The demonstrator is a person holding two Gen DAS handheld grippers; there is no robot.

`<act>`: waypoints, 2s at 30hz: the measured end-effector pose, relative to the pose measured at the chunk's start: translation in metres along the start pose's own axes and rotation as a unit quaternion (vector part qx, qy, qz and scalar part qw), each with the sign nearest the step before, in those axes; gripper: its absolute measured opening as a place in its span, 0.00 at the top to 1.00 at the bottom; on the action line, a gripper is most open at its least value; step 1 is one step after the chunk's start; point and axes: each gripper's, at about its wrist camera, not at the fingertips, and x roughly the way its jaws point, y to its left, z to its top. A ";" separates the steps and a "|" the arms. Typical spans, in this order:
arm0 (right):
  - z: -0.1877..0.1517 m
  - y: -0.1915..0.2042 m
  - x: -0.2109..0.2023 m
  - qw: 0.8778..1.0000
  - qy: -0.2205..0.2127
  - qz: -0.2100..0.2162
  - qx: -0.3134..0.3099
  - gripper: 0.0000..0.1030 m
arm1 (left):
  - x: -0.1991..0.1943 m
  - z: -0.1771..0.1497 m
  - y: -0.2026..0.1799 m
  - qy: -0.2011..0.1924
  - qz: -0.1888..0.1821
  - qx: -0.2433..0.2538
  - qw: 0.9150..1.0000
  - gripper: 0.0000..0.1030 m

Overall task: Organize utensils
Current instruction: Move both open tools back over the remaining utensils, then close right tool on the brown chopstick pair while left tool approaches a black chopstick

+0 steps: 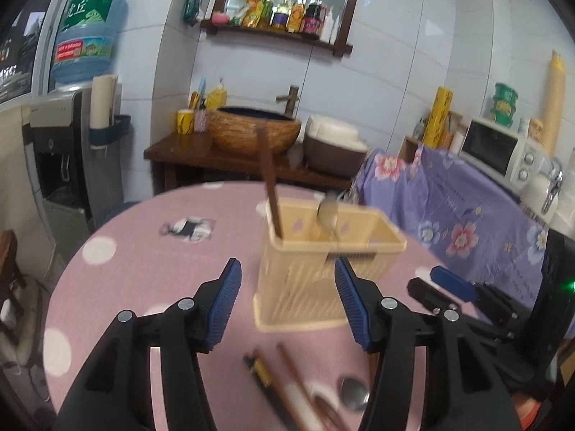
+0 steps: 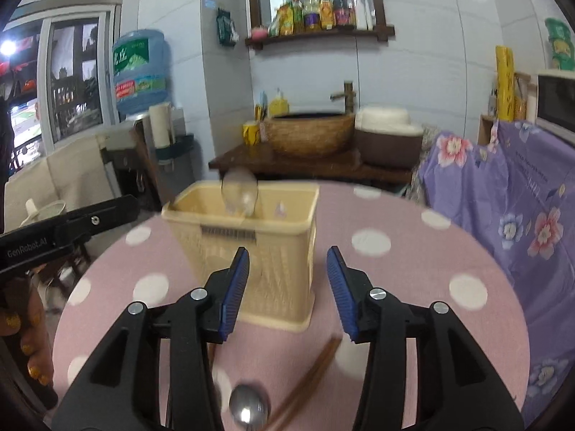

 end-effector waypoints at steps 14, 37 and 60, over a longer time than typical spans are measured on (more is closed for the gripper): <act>-0.102 -0.013 0.009 0.986 0.149 -0.004 0.070 0.56 | -0.009 -0.100 0.024 0.099 0.019 -0.049 0.994 0.66; -0.101 -0.013 0.007 0.986 0.149 -0.037 0.069 0.56 | 0.032 -0.127 -0.004 0.162 0.101 0.044 0.981 0.71; -0.093 -0.034 0.025 0.973 0.193 -0.047 0.116 0.63 | 0.039 -0.117 0.017 0.188 0.073 -0.013 0.979 0.70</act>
